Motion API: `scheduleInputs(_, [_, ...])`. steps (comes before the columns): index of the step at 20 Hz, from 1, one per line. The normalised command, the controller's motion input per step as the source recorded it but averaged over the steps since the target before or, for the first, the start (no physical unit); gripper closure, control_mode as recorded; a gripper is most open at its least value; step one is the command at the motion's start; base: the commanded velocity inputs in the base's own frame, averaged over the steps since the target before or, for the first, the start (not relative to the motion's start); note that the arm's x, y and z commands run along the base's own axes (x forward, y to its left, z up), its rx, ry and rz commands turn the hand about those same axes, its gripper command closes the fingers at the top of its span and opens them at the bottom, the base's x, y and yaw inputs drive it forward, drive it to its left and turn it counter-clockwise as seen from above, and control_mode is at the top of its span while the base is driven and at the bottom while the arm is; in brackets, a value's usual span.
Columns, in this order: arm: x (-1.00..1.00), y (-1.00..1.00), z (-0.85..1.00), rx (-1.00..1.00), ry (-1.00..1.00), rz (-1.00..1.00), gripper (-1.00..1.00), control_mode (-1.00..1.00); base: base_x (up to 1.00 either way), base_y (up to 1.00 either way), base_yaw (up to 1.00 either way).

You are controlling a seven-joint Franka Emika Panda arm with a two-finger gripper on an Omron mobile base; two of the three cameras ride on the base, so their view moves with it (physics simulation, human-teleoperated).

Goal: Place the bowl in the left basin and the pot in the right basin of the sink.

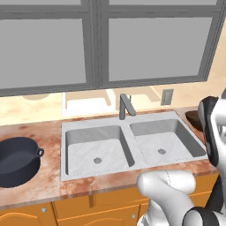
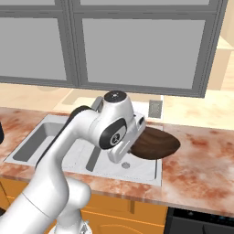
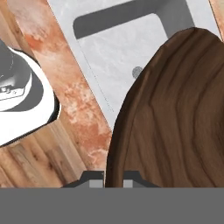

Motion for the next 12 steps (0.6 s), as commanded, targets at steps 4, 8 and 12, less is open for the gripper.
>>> scheduleInputs(4, [-0.22, 0.35, 0.10, 0.06, 0.00, 0.08, 1.00, -1.00, 0.00, 0.00, 0.00])
scheduleInputs(8, [-0.18, 0.36, 0.11, 0.05, 0.08, 0.11, 1.00, -1.00, 0.00, 0.00, 0.00])
scheduleInputs(12, [-0.17, 0.35, 0.13, 0.01, 0.12, 0.11, 1.00, -1.00, 0.00, 0.00, 0.00])
